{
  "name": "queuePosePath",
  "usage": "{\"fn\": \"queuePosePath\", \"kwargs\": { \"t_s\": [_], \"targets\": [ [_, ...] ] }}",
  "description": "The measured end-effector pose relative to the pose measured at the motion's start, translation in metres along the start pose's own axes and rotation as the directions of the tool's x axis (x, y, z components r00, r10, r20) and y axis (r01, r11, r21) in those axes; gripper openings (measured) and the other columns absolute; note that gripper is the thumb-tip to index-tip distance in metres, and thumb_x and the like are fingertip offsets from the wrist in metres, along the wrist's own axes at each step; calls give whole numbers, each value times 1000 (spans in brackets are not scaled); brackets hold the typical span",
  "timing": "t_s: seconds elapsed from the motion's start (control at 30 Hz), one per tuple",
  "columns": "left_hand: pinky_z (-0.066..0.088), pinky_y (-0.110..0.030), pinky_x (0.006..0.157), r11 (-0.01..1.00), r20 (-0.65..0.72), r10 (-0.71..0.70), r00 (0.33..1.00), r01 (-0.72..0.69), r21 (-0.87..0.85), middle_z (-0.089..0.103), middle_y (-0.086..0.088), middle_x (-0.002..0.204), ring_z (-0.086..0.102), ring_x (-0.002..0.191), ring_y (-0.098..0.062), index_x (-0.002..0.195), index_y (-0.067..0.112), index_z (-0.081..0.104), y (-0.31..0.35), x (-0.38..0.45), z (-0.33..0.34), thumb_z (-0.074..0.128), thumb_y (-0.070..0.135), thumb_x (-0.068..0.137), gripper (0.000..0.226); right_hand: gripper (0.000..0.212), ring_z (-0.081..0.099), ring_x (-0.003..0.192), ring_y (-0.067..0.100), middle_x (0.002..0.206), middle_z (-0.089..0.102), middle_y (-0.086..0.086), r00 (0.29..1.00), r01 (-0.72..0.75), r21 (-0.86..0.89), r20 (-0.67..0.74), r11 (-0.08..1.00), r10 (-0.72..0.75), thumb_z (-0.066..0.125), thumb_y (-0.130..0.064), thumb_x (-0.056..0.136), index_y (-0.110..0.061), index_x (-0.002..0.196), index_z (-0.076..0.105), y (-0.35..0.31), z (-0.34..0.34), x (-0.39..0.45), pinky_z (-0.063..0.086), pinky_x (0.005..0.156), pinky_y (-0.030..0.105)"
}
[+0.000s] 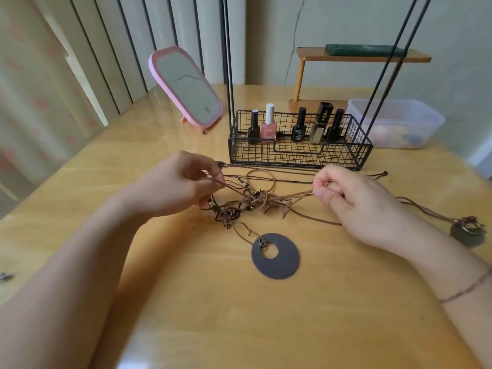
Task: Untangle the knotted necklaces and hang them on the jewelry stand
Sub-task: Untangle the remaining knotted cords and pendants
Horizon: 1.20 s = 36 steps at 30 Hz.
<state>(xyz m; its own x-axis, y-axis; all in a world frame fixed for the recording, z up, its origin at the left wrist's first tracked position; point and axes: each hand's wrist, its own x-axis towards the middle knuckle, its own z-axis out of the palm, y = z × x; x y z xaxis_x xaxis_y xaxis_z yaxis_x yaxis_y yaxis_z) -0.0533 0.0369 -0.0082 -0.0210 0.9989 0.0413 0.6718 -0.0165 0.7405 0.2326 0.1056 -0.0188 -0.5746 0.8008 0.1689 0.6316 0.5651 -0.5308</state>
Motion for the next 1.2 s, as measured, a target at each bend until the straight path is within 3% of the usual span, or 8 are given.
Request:
{"fn": "queuePosePath", "kwargs": {
  "t_s": [0.2,0.37,0.5,0.6,0.8,1.0,1.1,1.2],
  "targets": [
    [37,-13,52,990,43,34,998,-40,133,64,5,66,50,54,-3,86,28,70,-1,0,-1,66,26,77,10,28,40,47,6,46,46,-15,998,-64,-71,20,995,66,52,-63,83,-37,83,63,-2,-14,-2,40,56,30],
    [37,-22,59,965,87,69,994,-88,245,62,9,88,54,66,5,92,37,70,-4,0,-4,68,56,78,23,24,52,71,-9,75,56,-20,976,-67,-308,179,949,127,65,-65,79,-44,87,60,-1,-18,-5,50,67,31],
    [49,-29,67,878,98,147,984,-175,445,64,21,84,57,76,3,95,43,69,-3,-1,1,51,84,71,51,24,51,86,-2,89,54,-18,976,34,-275,217,961,28,71,-56,80,-36,81,57,-1,-4,-4,49,81,36],
    [41,-25,58,862,87,202,975,-220,458,61,25,71,55,67,3,88,43,69,-1,-2,4,55,72,79,33,23,43,91,3,90,49,-15,967,98,-308,254,946,-18,58,-43,95,-30,79,49,1,2,-4,42,81,31],
    [41,-27,58,899,86,212,974,-229,373,61,20,65,56,68,0,83,40,65,-3,0,5,62,40,93,10,16,49,61,16,63,56,-11,998,25,11,62,1000,-25,42,-38,95,-28,82,43,0,-13,-5,45,63,36],
    [36,-19,49,973,6,150,989,-149,175,56,13,54,47,52,-9,68,25,69,0,0,6,51,63,79,44,7,67,71,-4,78,74,-18,999,-22,178,-39,984,29,70,-35,84,-31,79,74,-7,-24,-6,50,70,19],
    [35,-20,49,954,-33,118,993,-104,282,51,13,51,47,52,-7,65,26,62,0,1,9,45,68,78,47,11,68,77,-2,80,75,-17,999,-10,236,-29,972,18,70,-31,85,-33,77,78,-13,-23,-7,49,72,17],
    [46,-30,64,866,-80,194,978,-133,482,59,15,82,56,79,-10,93,31,67,-3,2,21,31,75,89,57,16,66,65,0,67,72,-15,998,54,403,-40,914,-42,64,-27,87,-24,83,79,-25,-18,-10,46,64,13]
  ]
}}
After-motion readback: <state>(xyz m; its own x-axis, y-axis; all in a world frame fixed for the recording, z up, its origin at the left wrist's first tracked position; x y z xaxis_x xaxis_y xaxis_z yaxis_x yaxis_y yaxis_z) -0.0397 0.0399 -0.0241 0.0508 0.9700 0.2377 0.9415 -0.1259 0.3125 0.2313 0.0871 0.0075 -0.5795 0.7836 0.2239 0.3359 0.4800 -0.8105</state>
